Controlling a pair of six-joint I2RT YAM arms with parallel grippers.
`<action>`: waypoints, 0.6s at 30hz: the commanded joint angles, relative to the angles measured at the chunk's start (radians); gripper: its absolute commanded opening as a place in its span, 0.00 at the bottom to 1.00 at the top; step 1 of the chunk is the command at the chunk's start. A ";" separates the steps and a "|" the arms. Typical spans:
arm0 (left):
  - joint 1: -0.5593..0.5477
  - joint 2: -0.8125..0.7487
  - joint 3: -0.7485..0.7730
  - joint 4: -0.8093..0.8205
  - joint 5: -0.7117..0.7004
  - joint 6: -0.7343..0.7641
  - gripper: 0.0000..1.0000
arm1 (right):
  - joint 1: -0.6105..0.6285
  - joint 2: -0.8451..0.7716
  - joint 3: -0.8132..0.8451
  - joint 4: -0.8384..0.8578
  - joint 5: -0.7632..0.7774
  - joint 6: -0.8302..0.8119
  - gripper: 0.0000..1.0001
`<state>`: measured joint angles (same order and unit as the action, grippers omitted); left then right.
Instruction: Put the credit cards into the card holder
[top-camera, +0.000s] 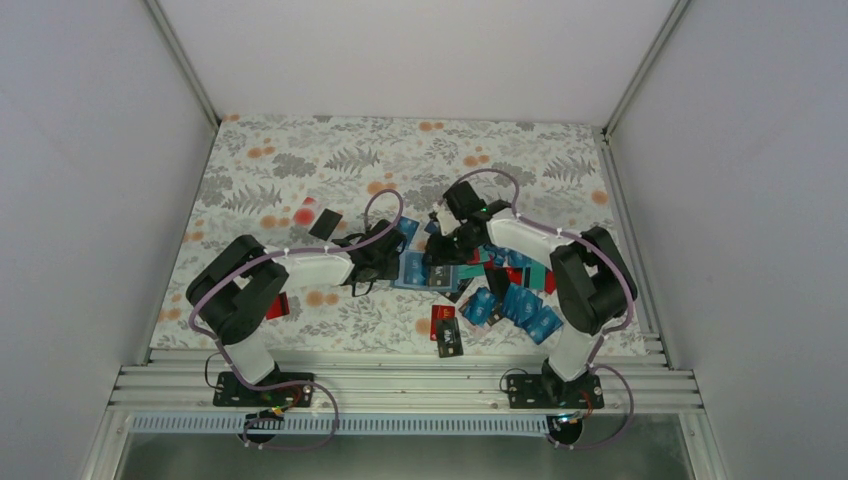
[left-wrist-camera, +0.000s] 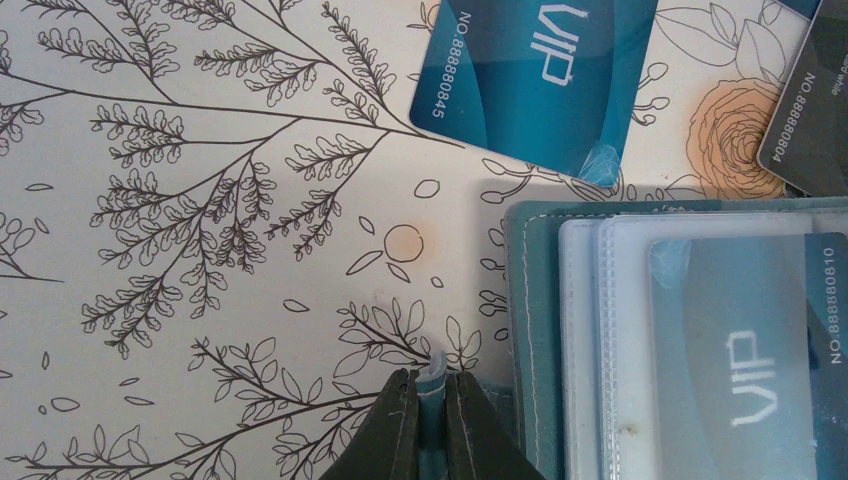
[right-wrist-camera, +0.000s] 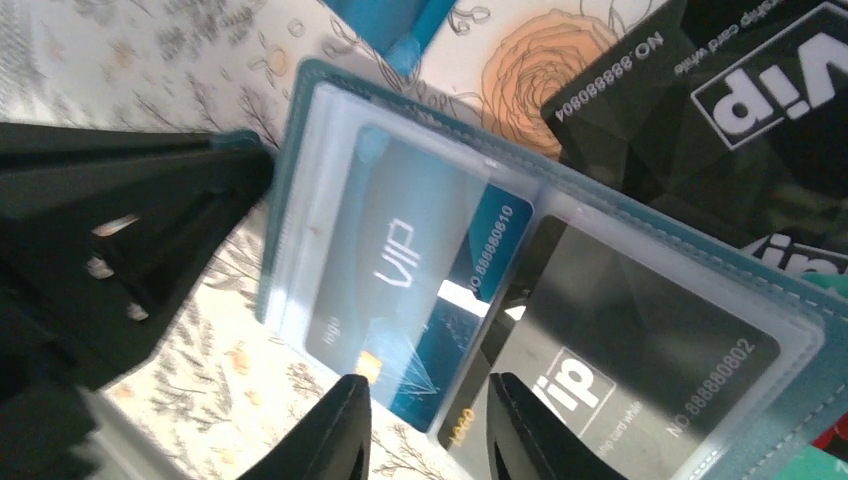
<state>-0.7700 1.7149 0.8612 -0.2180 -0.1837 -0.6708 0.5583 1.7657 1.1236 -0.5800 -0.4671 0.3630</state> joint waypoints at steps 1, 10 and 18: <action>-0.009 -0.003 -0.014 -0.004 0.022 -0.010 0.02 | 0.062 0.000 0.017 -0.029 0.209 0.000 0.22; -0.012 -0.002 -0.016 -0.005 0.020 -0.010 0.02 | 0.114 0.054 0.045 -0.035 0.344 0.020 0.05; -0.012 -0.005 -0.021 -0.006 0.022 -0.010 0.02 | 0.144 0.110 0.038 0.006 0.349 0.039 0.05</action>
<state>-0.7753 1.7149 0.8600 -0.2161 -0.1829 -0.6708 0.6807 1.8412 1.1454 -0.5953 -0.1577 0.3840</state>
